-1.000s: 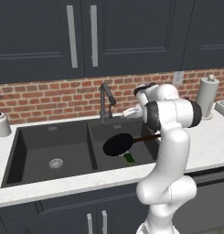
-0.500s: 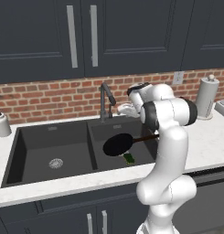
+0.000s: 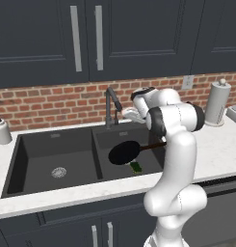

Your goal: Pick the pan and sponge and place them into the sink. Then turn on the water.

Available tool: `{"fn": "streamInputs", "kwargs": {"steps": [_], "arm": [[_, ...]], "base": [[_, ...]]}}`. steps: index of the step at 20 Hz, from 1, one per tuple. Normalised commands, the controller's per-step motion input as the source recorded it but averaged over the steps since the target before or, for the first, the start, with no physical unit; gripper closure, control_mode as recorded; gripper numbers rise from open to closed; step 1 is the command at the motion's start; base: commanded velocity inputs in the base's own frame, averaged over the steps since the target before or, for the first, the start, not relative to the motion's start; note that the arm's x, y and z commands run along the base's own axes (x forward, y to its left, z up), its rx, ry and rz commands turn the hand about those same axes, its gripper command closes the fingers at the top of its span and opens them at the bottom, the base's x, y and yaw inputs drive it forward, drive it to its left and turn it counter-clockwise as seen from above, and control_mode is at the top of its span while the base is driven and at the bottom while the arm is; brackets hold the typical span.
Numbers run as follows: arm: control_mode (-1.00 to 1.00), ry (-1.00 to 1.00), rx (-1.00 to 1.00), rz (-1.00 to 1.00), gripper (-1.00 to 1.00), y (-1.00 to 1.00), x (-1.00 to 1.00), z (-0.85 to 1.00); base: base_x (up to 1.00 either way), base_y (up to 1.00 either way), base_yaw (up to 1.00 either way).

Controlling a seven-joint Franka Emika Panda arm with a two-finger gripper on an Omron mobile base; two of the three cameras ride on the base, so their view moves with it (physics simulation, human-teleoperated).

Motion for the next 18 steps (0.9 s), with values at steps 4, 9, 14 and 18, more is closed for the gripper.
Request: {"fn": "streamInputs", "kwargs": {"steps": [4, 9, 14, 18], "arm": [[-1.00, 0.00, 0.06, 0.00, -1.00, 0.01, 0.22, -0.03], [-1.00, 0.00, 0.05, 0.00, -1.00, 0.07, 0.17, -0.11], [-1.00, 0.01, 0.01, 0.00, -1.00, 0.07, 0.21, -0.10], [-1.00, 0.01, 0.00, 0.00, -1.00, 0.06, 0.21, -0.11]], "base": [[0.00, 0.00, 0.00], [0.00, 0.00, 0.00], [0.00, 0.00, 0.00], [0.00, 0.00, 0.00]]}}
